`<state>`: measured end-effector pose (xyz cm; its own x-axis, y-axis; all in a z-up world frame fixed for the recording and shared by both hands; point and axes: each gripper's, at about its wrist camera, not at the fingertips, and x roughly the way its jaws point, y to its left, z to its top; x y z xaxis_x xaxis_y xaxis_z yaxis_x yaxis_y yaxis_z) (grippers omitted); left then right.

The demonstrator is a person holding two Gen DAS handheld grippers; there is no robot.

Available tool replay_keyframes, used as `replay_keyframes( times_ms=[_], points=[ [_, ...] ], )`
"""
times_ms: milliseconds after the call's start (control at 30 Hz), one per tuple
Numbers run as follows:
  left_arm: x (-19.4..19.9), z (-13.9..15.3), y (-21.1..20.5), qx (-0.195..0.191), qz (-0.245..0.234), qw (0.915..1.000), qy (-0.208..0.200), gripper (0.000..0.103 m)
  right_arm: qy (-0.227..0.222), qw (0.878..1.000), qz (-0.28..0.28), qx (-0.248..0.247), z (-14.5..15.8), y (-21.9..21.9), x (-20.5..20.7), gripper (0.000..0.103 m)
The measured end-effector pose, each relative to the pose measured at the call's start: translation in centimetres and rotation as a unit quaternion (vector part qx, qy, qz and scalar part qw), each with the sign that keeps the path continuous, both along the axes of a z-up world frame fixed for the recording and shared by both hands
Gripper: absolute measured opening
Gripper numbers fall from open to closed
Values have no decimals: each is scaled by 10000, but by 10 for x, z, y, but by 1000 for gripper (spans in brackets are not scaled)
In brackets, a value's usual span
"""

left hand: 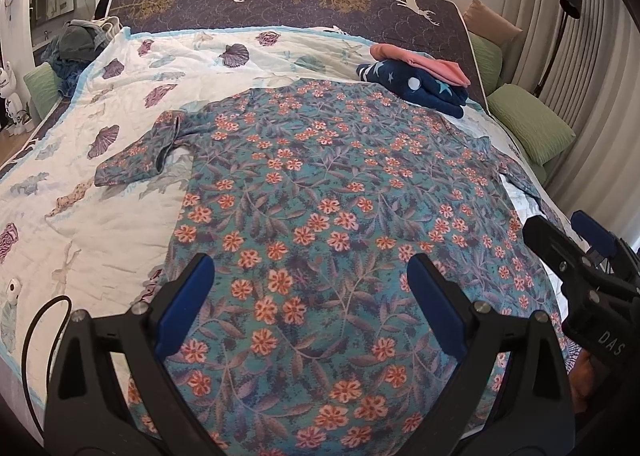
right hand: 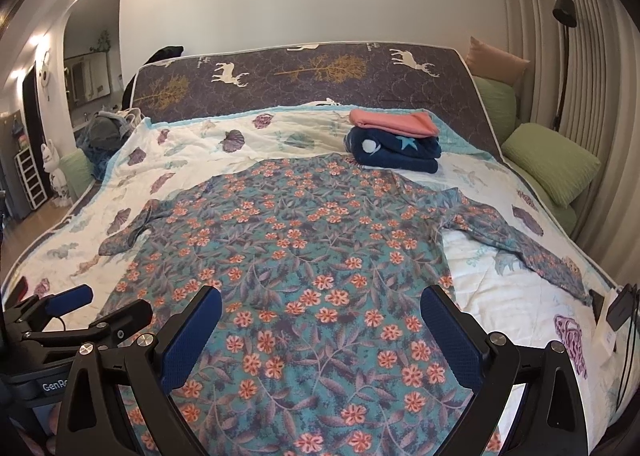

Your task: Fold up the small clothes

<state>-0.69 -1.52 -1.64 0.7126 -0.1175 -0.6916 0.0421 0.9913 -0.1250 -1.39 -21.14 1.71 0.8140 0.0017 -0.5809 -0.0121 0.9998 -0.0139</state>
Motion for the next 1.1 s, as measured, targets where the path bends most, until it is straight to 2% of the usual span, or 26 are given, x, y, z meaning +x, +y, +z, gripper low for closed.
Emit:
replay_keyframes(
  times_ms=[133,233,300,333,400,467,533,600,700,767,900,933,1000,1033,1067,1100],
  points=[
    [5,-2,9,26,32,10000,-9,97,15,10000,64,-37,1,6,4,98],
    [13,-1,29,161,224,9995,-149,97,40,9999,112,1,2,8,8,89],
    [22,-3,56,50,524,9985,-138,97,93,9997,196,59,2,10,12,72],
    [28,-5,72,-53,727,9973,-112,97,150,9995,262,120,1,9,14,67],
    [37,-10,110,-285,1199,9923,-113,97,300,9983,403,301,0,9,21,46],
    [44,-16,136,-434,1530,9871,-176,97,438,9964,510,509,-2,9,29,40],
    [54,-22,159,-468,1751,9833,-164,96,497,9955,558,575,-5,13,36,40],
    [67,-27,166,-335,1744,9841,-74,94,543,9952,603,548,-9,19,42,40],
    [89,-34,166,-143,1540,9880,20,88,654,9940,671,571,-15,26,51,40],
    [108,-43,164,-55,1431,9896,167,81,760,9929,694,604,-18,28,55,40],
    [138,-57,163,-35,1255,9913,394,79,893,9918,663,628,-25,29,66,40],
    [143,-58,164,-11,1253,9912,425,76,925,9916,640,634,-26,28,69,40],
    [157,-68,165,-30,1230,9905,615,58,979,9912,587,666,-29,25,74,40],
    [161,-72,167,-110,1216,9900,713,44,999,9910,565,689,-29,24,77,40],
    [166,-77,172,-288,1219,9885,844,34,1018,9908,540,710,-31,22,80,41],
    [169,-80,180,-589,1298,9863,828,33,1031,9906,524,730,-31,21,82,41]
  ],
)
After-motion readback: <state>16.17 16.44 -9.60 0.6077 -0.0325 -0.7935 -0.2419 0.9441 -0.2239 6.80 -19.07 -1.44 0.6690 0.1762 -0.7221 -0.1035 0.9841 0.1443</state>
